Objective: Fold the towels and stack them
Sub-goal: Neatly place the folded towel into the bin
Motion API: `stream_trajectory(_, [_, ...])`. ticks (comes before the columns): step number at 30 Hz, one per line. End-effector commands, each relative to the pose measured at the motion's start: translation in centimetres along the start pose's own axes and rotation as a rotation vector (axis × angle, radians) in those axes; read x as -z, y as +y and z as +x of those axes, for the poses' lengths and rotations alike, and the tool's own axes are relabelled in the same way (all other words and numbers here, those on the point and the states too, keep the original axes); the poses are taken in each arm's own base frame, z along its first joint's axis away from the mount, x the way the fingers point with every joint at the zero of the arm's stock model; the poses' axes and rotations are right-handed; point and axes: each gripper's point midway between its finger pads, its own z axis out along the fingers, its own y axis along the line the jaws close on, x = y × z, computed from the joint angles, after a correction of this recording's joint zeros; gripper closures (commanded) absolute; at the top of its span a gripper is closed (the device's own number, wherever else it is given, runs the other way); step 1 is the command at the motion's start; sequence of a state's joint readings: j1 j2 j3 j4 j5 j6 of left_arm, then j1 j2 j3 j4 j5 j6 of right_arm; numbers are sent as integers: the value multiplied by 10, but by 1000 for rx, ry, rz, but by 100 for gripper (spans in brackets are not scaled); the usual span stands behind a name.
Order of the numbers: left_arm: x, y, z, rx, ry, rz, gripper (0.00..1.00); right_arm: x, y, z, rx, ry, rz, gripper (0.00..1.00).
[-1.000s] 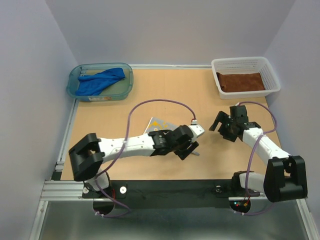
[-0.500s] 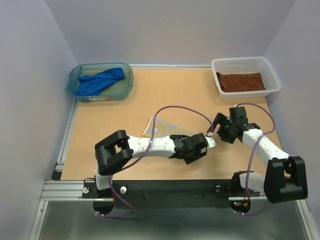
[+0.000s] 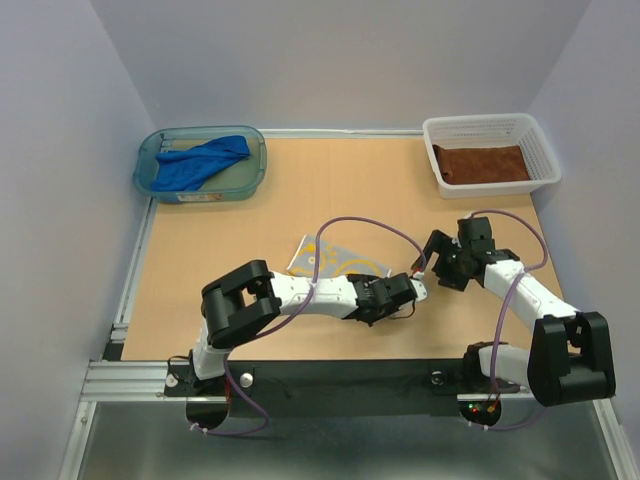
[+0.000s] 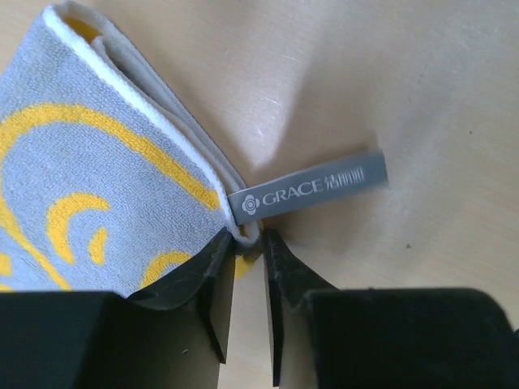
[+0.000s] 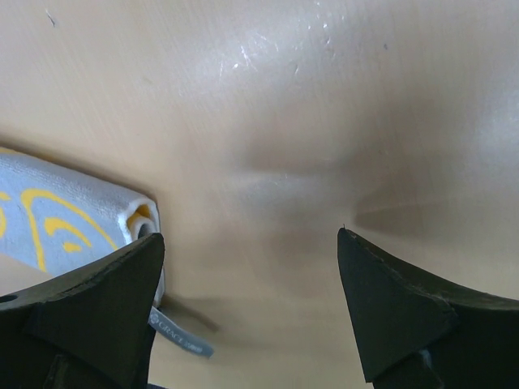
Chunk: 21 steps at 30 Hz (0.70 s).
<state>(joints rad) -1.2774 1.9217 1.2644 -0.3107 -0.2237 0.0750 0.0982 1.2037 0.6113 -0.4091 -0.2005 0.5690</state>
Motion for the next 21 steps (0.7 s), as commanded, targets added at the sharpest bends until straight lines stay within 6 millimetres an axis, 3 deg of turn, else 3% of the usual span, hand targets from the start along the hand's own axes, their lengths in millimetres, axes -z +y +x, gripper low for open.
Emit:
stream_trajectory(1, [-6, 5, 8, -3, 33, -53, 76, 2, 15, -3, -2, -9, -76, 8])
stream_trajectory(2, [-6, 7, 7, 3, 30, -58, 86, 1, 16, -2, -7, -6, -88, 8])
stream_trajectory(6, [-1, 14, -8, 64, -25, -72, 95, 2, 32, 7, -80, 17, -190, 8])
stream_trajectory(12, [5, 17, -29, 204, -108, -21, 99, 2, 60, 17, -220, 50, -389, 1])
stream_trajectory(13, [6, 19, -32, 222, -123, -10, 100, -1, 57, 26, -241, 74, -388, 0])
stream_trajectory(21, [17, 31, -45, 310, -175, 18, 100, -8, 68, 28, -318, 72, -448, 0])
